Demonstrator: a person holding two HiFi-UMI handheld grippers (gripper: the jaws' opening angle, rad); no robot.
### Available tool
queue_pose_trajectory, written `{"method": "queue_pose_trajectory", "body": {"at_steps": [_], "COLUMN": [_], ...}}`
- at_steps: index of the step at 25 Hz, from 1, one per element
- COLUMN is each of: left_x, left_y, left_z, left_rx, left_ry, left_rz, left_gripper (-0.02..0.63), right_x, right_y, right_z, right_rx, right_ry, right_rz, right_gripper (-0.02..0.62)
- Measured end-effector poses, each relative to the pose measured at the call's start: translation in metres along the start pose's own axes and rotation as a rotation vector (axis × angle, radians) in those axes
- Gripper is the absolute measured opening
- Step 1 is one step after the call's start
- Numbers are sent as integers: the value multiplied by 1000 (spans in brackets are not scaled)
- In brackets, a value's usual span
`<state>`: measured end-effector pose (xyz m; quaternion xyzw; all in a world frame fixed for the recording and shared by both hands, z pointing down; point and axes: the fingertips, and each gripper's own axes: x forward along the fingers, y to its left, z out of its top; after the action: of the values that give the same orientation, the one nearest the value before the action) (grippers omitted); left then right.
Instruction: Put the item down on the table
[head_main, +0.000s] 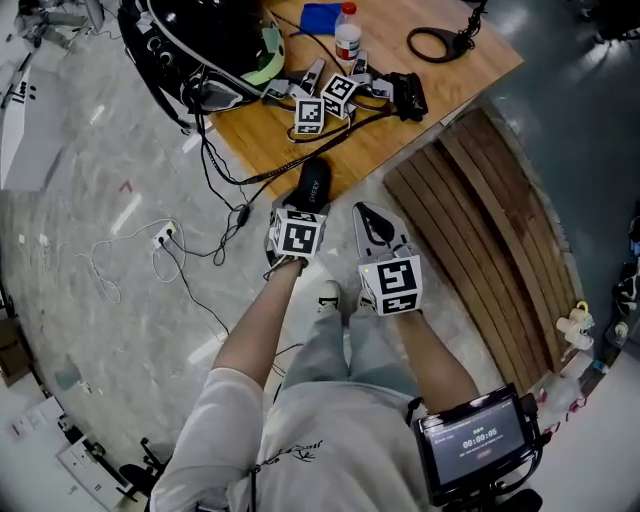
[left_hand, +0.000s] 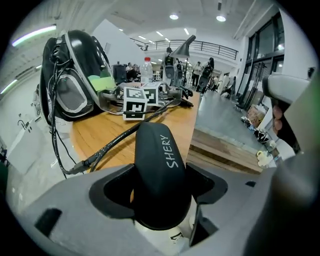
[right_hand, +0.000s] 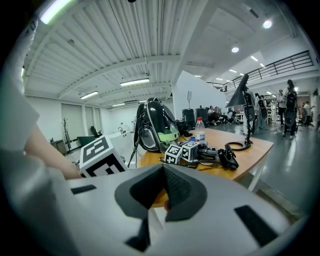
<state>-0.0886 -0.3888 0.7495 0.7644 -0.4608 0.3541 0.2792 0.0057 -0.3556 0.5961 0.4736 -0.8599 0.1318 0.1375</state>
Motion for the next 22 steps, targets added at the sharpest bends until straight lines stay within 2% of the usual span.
{"method": "queue_pose_trajectory", "body": {"at_steps": [3,7,10,22], "left_x": [8,10,11,3], "left_y": [2,1,2,1], "left_z": [-3,-6,-9,-2], "left_rx": [38,82,123,122], "left_ry": [18,-20,-16,-63], "left_rz": [0,20,36,28], "left_gripper": [331,331,344,356], "right_x": [4,3,4,8], "right_y": [-4,-6,-7,-1], "right_z": [-2,-3,-4,-10], "right_rx": [6,16,21,30], "right_ry": [6,4,5,20], "right_rz": [-3,-4,-5,9], "right_gripper": [3,3,3,3]}}
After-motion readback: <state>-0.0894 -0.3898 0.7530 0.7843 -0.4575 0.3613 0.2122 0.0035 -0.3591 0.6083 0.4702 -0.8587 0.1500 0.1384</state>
